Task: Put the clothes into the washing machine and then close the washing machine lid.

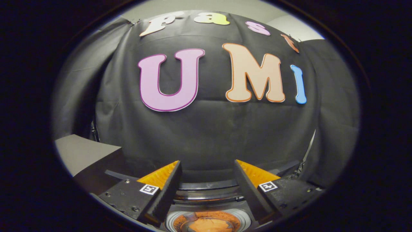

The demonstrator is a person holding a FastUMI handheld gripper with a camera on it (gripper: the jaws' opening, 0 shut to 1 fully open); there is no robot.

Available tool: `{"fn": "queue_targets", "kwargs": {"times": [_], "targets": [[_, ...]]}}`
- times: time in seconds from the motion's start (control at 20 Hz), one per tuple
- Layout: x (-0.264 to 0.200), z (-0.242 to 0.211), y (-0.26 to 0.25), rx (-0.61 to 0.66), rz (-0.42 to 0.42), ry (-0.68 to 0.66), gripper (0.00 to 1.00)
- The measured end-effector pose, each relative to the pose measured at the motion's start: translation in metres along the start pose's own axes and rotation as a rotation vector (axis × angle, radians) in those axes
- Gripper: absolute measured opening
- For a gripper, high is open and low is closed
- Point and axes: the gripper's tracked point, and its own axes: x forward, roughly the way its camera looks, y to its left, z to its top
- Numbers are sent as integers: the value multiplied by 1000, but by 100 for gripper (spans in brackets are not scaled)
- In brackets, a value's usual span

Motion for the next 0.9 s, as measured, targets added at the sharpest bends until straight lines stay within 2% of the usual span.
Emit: {"fn": "queue_targets", "kwargs": {"times": [0.6, 0.8, 0.9], "targets": [[-27, -20, -1, 14, 7, 15, 97], [-38, -78, -1, 72, 13, 169, 97], [-48, -93, 4, 80, 19, 166, 97]]}}
